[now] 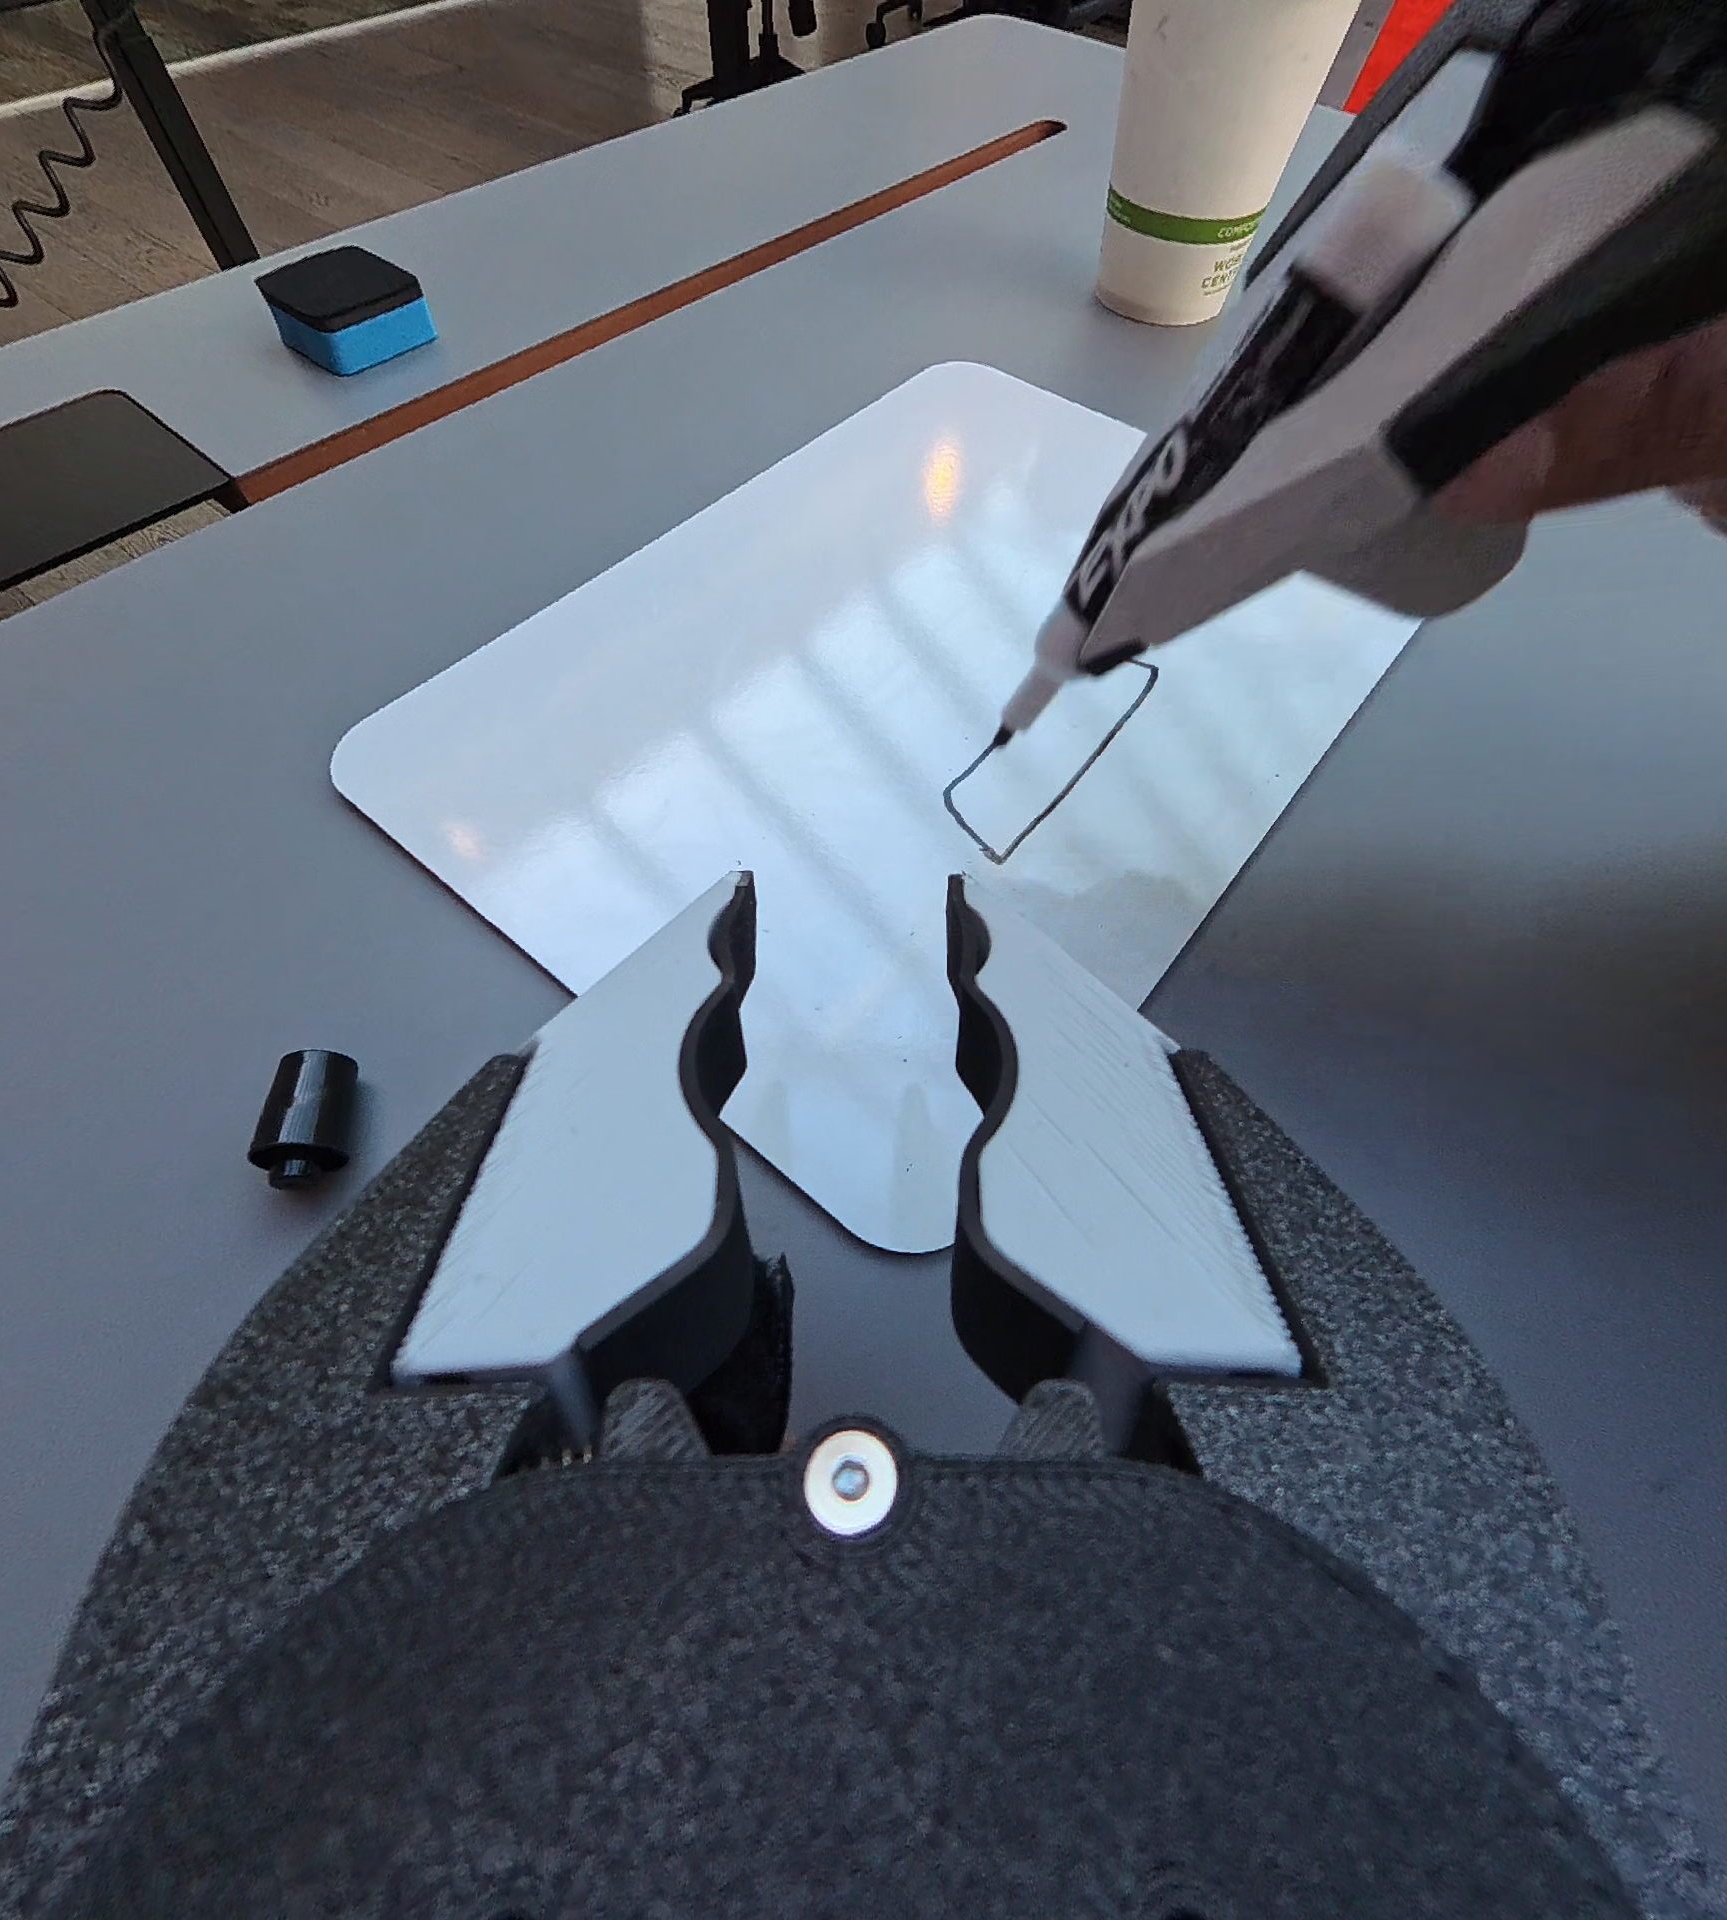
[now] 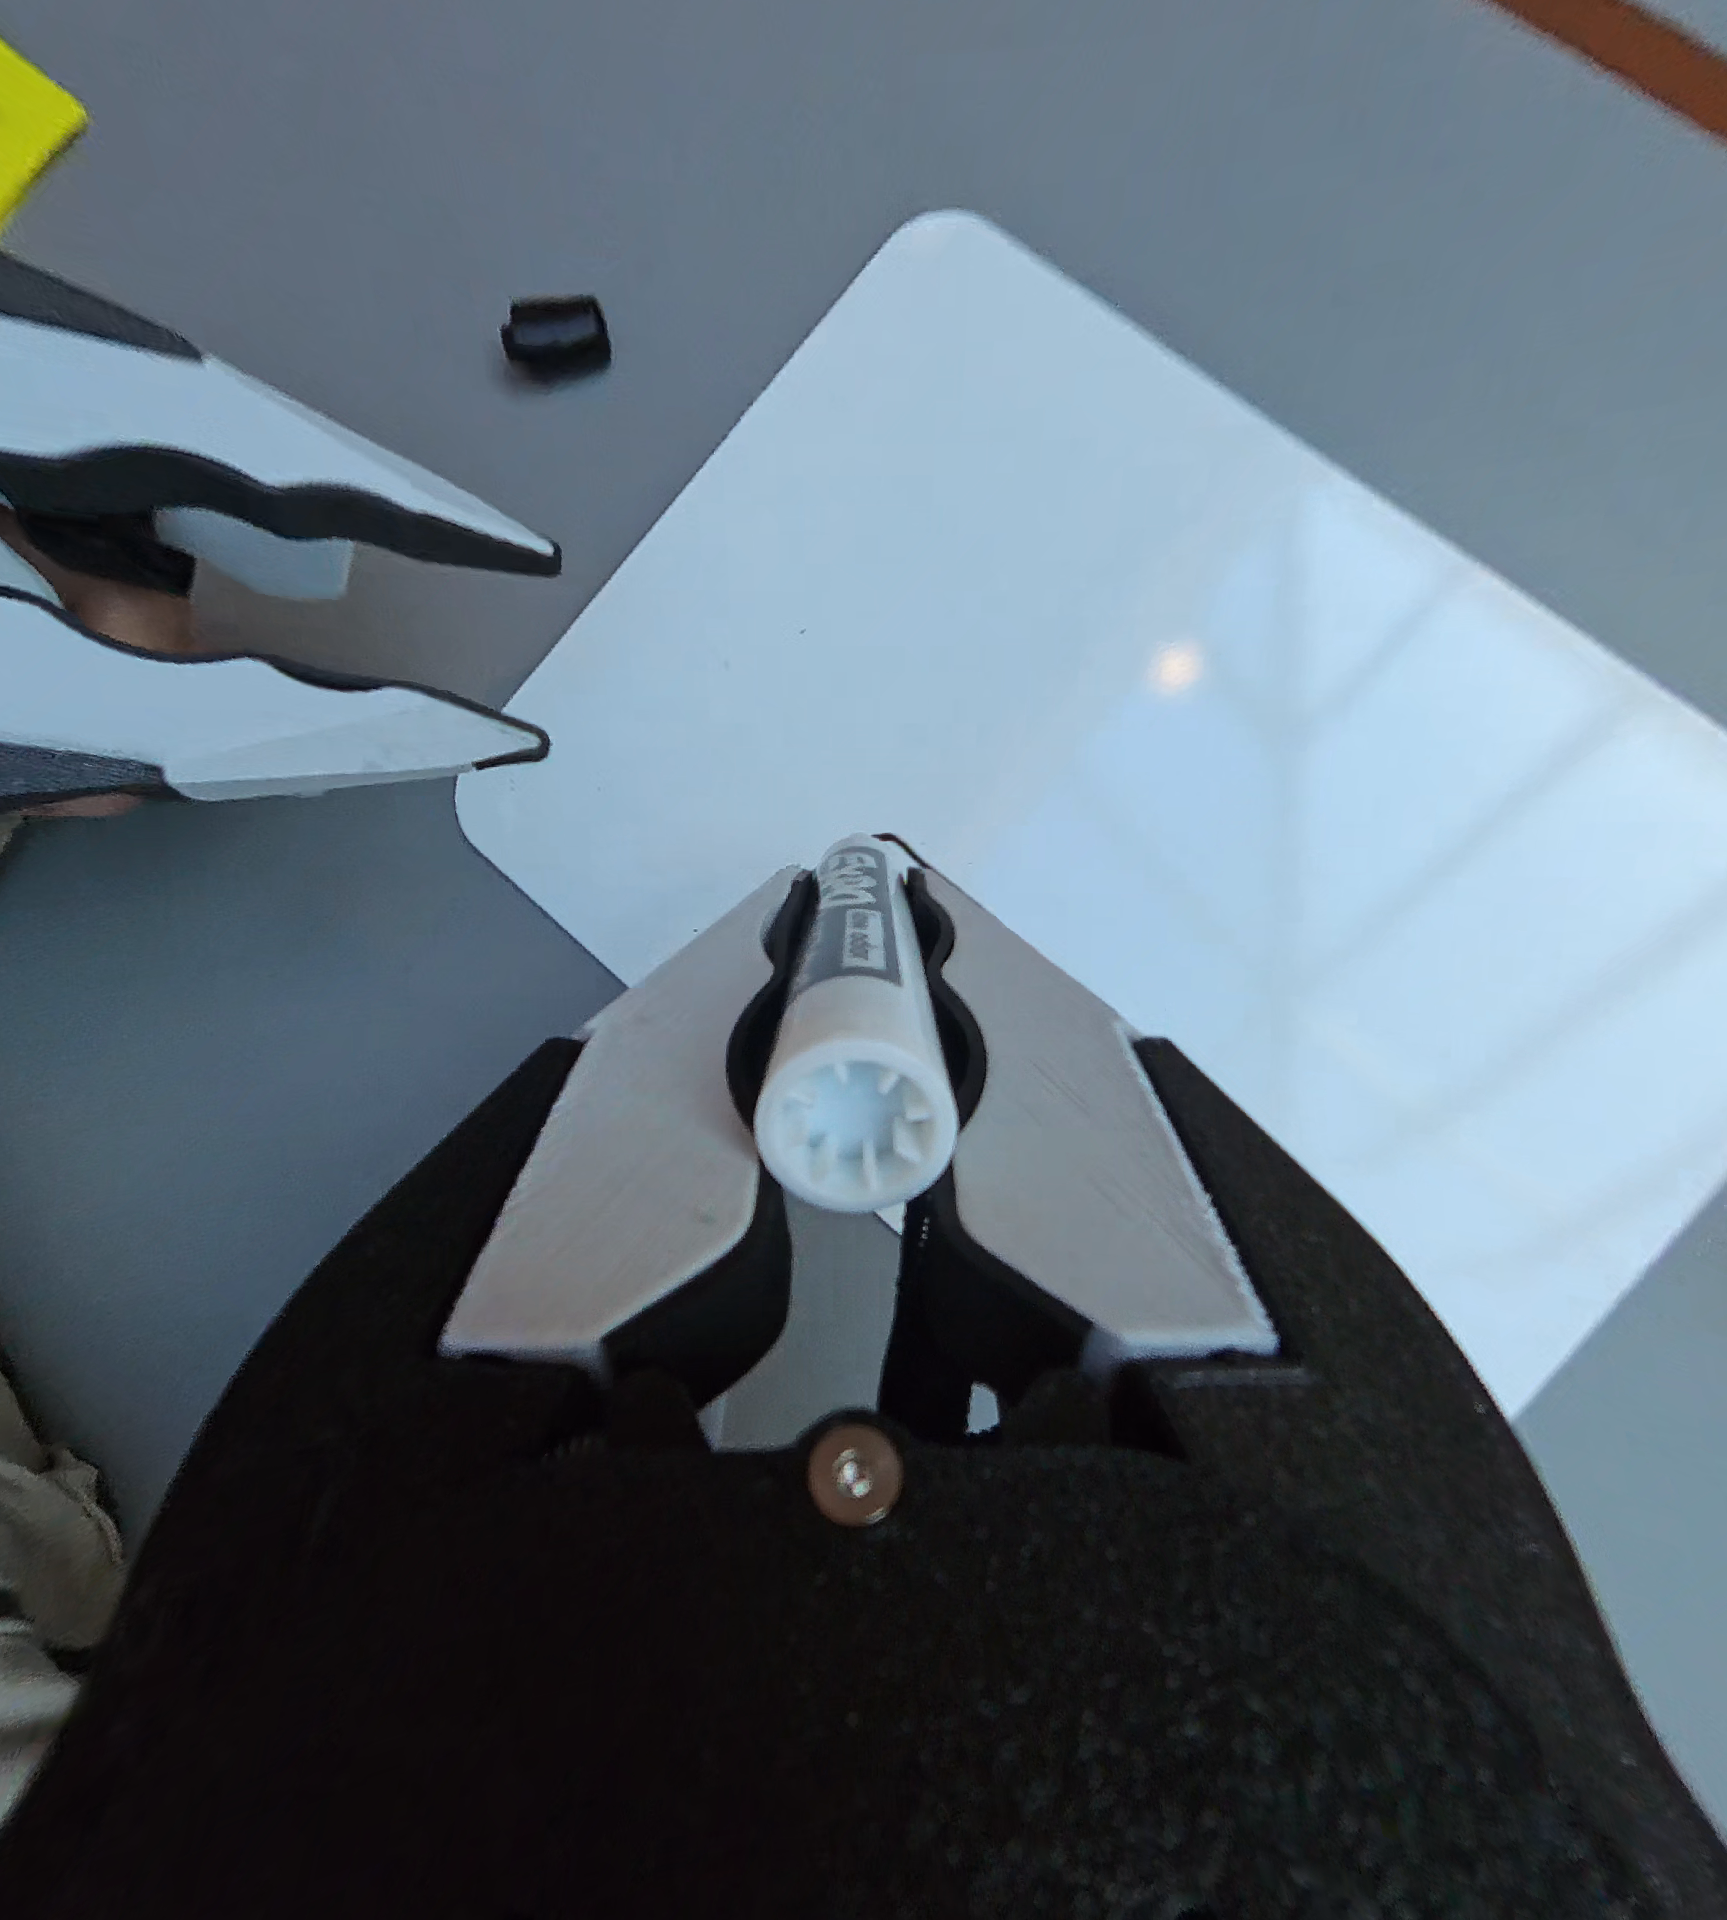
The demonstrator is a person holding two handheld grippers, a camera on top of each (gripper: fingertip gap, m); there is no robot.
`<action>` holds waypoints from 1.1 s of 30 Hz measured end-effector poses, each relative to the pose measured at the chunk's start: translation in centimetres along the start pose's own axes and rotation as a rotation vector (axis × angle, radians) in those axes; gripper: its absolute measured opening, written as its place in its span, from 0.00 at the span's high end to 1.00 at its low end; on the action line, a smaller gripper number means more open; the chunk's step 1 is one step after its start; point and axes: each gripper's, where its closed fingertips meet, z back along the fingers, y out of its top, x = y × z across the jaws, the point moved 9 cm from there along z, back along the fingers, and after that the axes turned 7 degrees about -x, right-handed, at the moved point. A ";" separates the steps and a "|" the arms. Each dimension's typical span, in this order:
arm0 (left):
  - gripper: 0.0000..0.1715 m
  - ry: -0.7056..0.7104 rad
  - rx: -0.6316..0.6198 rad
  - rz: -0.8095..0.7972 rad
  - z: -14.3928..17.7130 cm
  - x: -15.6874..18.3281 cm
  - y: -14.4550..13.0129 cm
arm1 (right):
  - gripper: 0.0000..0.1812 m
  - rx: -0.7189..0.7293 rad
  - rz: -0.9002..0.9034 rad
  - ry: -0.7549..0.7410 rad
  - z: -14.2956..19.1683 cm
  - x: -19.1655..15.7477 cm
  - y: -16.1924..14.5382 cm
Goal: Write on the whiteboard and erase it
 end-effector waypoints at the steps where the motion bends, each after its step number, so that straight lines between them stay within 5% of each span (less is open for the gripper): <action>1: 0.79 0.000 0.001 0.001 0.0 0.0 0.0 | 0.90 0.034 -0.017 -0.012 1.5 0.6 0.0; 5: 0.78 -0.014 -0.002 0.006 0.0 0.1 -0.1 | 0.90 0.087 -0.047 -0.067 4.7 2.7 -0.7; 15: 0.78 -0.004 -0.013 0.003 -0.2 0.0 -0.4 | 0.90 -0.029 -0.079 -0.042 2.4 6.4 -2.7; 33: 0.78 -0.004 -0.018 -0.011 -0.2 0.3 -0.4 | 0.90 -0.057 -0.089 -0.022 1.3 6.4 -3.5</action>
